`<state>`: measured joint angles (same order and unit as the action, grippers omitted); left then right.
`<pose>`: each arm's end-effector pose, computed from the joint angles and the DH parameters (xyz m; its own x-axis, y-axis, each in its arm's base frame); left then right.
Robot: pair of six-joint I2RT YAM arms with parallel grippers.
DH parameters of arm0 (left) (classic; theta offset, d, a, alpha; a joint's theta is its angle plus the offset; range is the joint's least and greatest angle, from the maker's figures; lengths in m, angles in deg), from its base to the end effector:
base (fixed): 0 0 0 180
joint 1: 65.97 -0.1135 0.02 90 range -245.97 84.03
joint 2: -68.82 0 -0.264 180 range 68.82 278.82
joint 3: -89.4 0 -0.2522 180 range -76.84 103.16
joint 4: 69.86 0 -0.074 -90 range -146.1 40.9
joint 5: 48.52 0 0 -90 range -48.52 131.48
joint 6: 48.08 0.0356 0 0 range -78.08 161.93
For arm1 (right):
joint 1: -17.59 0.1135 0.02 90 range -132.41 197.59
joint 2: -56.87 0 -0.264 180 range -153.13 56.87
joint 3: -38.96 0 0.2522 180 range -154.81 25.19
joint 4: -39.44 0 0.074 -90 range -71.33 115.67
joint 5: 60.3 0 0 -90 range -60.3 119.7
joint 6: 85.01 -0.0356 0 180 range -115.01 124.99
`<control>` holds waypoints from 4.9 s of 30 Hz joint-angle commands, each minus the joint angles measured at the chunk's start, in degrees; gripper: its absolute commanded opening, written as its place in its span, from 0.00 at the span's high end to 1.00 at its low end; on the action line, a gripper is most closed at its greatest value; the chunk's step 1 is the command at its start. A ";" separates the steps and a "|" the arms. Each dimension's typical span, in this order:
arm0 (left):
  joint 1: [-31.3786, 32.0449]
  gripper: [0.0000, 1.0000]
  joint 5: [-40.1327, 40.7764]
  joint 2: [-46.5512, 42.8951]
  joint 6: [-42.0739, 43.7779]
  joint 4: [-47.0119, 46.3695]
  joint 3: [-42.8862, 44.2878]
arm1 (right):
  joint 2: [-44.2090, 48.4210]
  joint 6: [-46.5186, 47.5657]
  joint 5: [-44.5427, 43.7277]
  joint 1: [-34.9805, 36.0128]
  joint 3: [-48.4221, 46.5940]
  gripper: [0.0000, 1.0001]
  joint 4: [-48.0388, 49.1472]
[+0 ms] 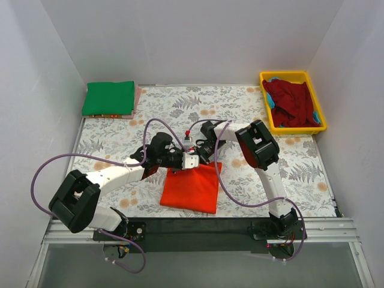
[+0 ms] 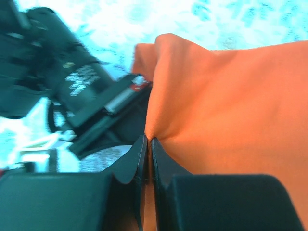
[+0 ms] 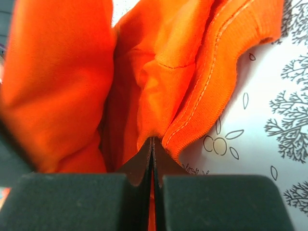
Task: Fold and stack the t-shirts
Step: Fold the tshirt
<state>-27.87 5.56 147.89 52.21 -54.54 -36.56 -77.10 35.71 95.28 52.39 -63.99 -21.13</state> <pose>0.2050 -0.1872 0.1994 -0.3492 0.4576 -0.8177 0.9288 0.2842 -0.2376 0.3239 0.2646 0.0848 -0.5957 -0.6712 -0.4411 -0.6043 0.0128 0.7966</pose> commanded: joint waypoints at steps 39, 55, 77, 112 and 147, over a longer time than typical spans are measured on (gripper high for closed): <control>1.18 1.00 8.05 1.26 6.95 -35.06 -13.03 | 13.64 1.28 -27.54 -7.71 -20.59 0.54 -7.77; -17.60 0.63 -4.85 -2.34 -35.63 4.12 8.42 | 26.20 -5.75 -6.78 -20.39 6.03 0.51 -2.70; -22.82 0.58 -0.91 7.32 -59.15 13.73 6.04 | 26.66 -23.07 -21.55 -14.24 18.08 0.52 13.58; -28.61 1.00 2.17 6.62 -57.83 7.84 6.84 | 30.35 -20.09 -28.30 -16.09 16.77 0.99 12.18; -31.52 0.54 -10.22 8.47 -62.23 13.47 1.91 | 28.33 -24.30 -18.21 -16.27 21.51 0.52 14.81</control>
<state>-60.06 -1.77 155.87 -8.88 -42.30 -34.18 -46.98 12.09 73.79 35.32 -44.17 -5.88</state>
